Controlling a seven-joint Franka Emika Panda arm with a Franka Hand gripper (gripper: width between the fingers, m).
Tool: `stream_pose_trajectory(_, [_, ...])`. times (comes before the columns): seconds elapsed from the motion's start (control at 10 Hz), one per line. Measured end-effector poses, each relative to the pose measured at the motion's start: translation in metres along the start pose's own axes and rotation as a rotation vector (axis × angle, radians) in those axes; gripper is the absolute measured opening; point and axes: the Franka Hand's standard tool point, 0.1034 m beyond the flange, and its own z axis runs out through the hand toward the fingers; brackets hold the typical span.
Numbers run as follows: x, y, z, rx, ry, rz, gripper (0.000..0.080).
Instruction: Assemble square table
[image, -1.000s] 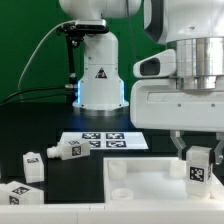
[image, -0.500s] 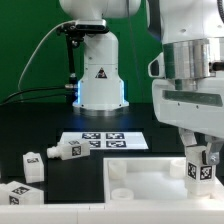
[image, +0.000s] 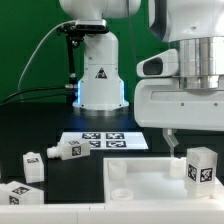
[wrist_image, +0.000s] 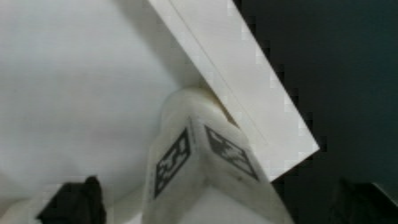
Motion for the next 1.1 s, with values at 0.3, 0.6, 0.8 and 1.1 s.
stream_pose_trajectory(0.3, [0.0009,0.001,0.0,-0.003,0.001,-0.236,0.0649])
stream_pose_trajectory(0.6, [0.0008,0.0,-0.0022,-0.017,-0.032,-0.607,0.0649])
stream_pose_trajectory(0.8, [0.0009,0.0004,-0.0021,-0.019,-0.031,-0.581,0.0622])
stream_pose_trajectory(1.1, [0.0009,0.0004,-0.002,-0.02,-0.03,-0.405,0.0283])
